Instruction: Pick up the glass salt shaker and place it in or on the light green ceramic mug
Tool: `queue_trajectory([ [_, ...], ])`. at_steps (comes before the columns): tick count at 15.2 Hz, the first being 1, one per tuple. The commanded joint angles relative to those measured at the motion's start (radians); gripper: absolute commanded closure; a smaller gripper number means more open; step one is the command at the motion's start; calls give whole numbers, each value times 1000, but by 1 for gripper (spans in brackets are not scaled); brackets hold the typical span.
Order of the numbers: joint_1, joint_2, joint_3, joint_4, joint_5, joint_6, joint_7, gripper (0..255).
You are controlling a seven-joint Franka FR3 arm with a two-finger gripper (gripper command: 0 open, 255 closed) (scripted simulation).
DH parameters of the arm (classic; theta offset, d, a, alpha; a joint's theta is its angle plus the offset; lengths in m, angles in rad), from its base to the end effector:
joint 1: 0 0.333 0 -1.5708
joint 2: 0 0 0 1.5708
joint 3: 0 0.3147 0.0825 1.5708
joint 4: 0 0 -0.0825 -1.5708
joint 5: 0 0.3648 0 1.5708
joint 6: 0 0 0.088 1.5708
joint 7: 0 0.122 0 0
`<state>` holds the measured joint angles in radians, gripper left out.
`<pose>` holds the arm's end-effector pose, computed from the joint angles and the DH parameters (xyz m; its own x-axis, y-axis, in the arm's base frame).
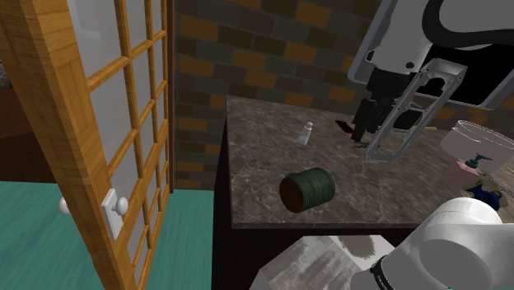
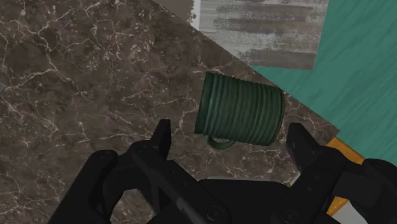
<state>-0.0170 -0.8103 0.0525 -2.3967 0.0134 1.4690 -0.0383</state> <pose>0.2679 0.0153 0.5546 0.9915 0.0542 -0.1186 0.0570 -0.9982 0.0201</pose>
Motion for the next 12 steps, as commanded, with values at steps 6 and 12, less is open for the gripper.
queue_trajectory([
  [6,-33,145,-70,28,-42,116,-64,0],
  [12,-64,341,-147,104,-67,237,-139,0],
])
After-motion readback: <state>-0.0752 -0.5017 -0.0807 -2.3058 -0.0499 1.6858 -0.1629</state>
